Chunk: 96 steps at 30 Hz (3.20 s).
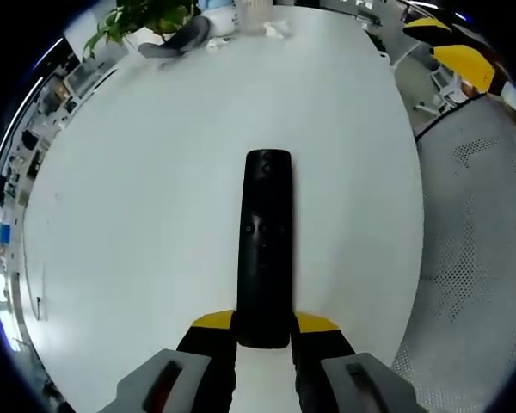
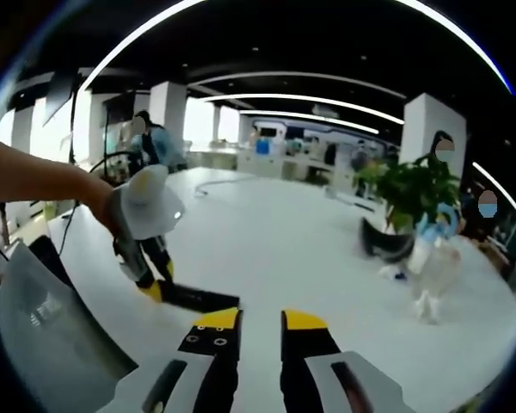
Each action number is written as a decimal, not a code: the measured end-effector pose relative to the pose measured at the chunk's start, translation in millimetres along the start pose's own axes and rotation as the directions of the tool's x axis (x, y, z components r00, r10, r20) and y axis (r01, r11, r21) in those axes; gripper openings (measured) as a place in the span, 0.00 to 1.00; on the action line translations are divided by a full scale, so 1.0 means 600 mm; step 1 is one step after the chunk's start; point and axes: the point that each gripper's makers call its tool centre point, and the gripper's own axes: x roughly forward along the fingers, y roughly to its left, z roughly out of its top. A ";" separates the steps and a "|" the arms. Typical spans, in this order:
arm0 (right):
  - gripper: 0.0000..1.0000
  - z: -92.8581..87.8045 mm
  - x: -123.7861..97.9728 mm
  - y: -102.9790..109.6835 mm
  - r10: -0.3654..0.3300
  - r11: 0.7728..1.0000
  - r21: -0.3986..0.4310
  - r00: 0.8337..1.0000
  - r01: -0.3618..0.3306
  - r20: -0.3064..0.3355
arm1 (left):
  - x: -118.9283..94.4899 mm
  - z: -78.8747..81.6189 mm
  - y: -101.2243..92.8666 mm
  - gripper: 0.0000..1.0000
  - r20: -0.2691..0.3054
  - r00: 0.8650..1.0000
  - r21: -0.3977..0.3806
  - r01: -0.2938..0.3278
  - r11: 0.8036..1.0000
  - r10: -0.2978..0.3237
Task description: Press the specified remote control buttons in sequence, fully releasing each button before pressing the next.
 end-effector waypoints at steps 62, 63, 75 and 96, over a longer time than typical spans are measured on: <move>0.00 -0.008 0.023 0.057 0.409 0.774 0.589 0.894 -0.234 -0.182 | -0.012 -0.019 -0.155 0.23 0.105 0.994 -0.055 -0.006 0.998 0.012; 0.00 0.003 0.028 0.061 0.432 0.746 0.618 0.886 -0.248 -0.165 | -0.013 -0.018 -0.158 0.23 0.111 0.994 -0.047 -0.004 0.999 0.009; 0.00 -0.025 0.103 0.112 0.611 0.658 0.678 0.758 -0.327 -0.227 | -0.014 -0.018 -0.170 0.24 0.198 0.980 -0.070 0.001 0.998 0.013; 0.00 -0.132 0.080 0.106 0.607 0.623 0.779 0.676 -0.077 -0.418 | -0.017 -0.016 -0.174 0.24 0.415 0.909 -0.096 0.011 0.995 0.030</move>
